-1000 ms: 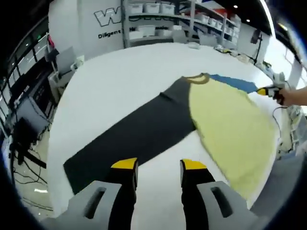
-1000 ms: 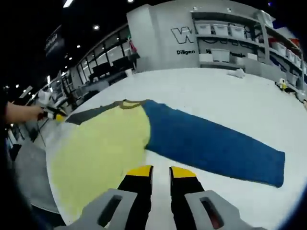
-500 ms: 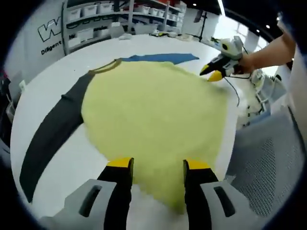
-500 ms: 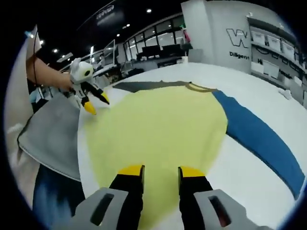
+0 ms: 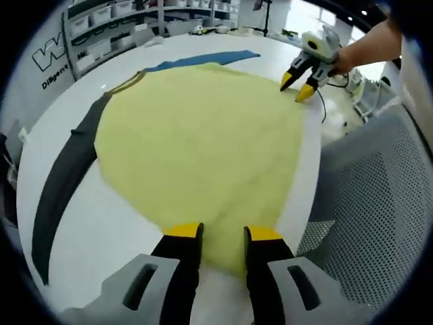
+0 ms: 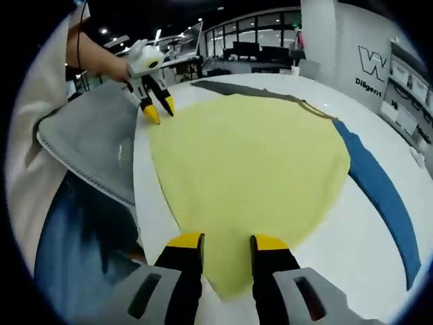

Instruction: Fold the garment on the visible template until the final outline fits inside the template.

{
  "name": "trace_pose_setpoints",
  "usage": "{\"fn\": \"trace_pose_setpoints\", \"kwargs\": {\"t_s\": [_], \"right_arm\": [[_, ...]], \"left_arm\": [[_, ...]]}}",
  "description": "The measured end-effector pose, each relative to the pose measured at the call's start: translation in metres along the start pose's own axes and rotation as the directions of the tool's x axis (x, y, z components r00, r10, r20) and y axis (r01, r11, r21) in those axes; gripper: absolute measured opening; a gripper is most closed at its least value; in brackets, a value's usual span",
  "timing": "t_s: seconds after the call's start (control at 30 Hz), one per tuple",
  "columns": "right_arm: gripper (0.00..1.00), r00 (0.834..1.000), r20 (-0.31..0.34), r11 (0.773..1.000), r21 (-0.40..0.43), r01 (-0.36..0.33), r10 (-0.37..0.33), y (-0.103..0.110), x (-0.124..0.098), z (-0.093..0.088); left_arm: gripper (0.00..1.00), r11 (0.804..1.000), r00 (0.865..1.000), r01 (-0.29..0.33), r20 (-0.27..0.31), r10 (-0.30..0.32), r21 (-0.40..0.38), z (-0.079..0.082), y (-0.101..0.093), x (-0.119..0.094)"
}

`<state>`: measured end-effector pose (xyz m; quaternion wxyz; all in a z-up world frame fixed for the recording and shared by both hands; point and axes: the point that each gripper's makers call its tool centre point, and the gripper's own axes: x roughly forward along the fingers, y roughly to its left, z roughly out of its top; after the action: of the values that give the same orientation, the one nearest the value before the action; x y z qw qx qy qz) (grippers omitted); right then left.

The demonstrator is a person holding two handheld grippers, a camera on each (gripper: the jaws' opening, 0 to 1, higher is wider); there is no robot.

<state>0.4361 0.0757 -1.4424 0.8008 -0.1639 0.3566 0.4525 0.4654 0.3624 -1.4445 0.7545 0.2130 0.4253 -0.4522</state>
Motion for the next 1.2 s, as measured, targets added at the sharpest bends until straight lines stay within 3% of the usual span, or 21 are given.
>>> {"fn": "trace_pose_setpoints", "kwargs": {"t_s": [0.23, 0.33, 0.43, 0.47, 0.57, 0.63, 0.7, 0.77, 0.8, 0.87, 0.93, 0.97, 1.13, 1.2], "right_arm": [[0.20, 1.000, -0.013, 0.999, -0.047, -0.010, 0.010, 0.010, 0.000, -0.001], [0.13, 0.999, -0.026, 0.997, -0.064, -0.049, 0.047, 0.022, 0.001, -0.001], [0.15, 0.998, -0.027, 0.996, -0.056, -0.063, 0.062, 0.026, 0.001, -0.001], [0.14, 0.997, -0.025, 0.997, -0.029, -0.077, 0.076, 0.028, 0.002, -0.001], [0.07, 0.991, -0.060, 0.993, -0.026, -0.119, 0.117, 0.032, -0.002, 0.000], [0.08, 1.000, 0.020, 1.000, 0.026, -0.010, 0.009, 0.007, -0.007, 0.014], [0.11, 0.998, -0.019, 0.998, -0.006, 0.063, -0.063, -0.011, -0.009, 0.003], [0.11, 0.996, -0.074, 0.998, -0.004, 0.056, -0.057, -0.007, -0.006, -0.013], [0.09, 0.994, -0.071, 0.997, -0.013, 0.078, -0.078, -0.004, -0.007, -0.015], [0.08, 0.998, -0.052, 0.999, -0.023, 0.043, -0.044, 0.009, -0.010, -0.015], [0.03, 0.997, -0.057, 0.997, -0.071, 0.039, -0.043, 0.016, -0.010, -0.015], [0.01, 0.998, -0.055, 0.998, -0.053, 0.036, -0.039, 0.017, -0.010, -0.015], [0.11, 0.997, -0.075, 0.999, -0.039, -0.007, 0.004, 0.022, -0.008, -0.013], [0.07, 0.995, -0.100, 0.999, -0.028, -0.031, 0.028, 0.018, -0.010, -0.011]], "left_arm": [[0.29, 1.000, 1.000, 0.020, -0.023, -0.019, 0.020, -0.008, -0.003, -0.005], [0.30, 0.999, 0.999, 0.029, -0.020, -0.028, 0.038, -0.009, -0.007, -0.006], [0.29, 0.999, 0.999, 0.024, -0.037, -0.022, 0.043, -0.013, -0.003, -0.009], [0.28, 0.999, 0.999, 0.017, -0.031, -0.016, 0.033, -0.012, -0.001, -0.011], [0.31, 0.999, 0.994, 0.014, 0.107, -0.010, -0.036, 0.014, 0.000, -0.021], [0.30, 1.000, 0.995, 0.015, 0.098, -0.013, -0.022, 0.016, -0.001, -0.022], [0.31, 1.000, 0.998, 0.011, 0.062, -0.012, 0.010, 0.008, -0.001, -0.015], [0.31, 1.000, 0.999, 0.022, 0.035, -0.023, 0.006, -0.001, -0.005, -0.008], [0.31, 1.000, 0.999, 0.030, 0.022, -0.030, 0.011, -0.006, -0.009, -0.007], [0.31, 0.999, 0.999, 0.031, -0.016, -0.030, 0.028, -0.018, -0.014, -0.006], [0.32, 1.000, 0.999, 0.024, 0.035, -0.025, 0.008, -0.012, -0.014, -0.006], [0.32, 0.999, 0.999, 0.034, 0.039, -0.034, -0.006, -0.014, -0.016, -0.008], [0.32, 0.998, 0.997, 0.058, 0.050, -0.057, -0.037, -0.009, -0.012, -0.012], [0.36, 0.995, 0.990, 0.027, 0.139, -0.013, -0.099, 0.011, 0.008, -0.019]]}}
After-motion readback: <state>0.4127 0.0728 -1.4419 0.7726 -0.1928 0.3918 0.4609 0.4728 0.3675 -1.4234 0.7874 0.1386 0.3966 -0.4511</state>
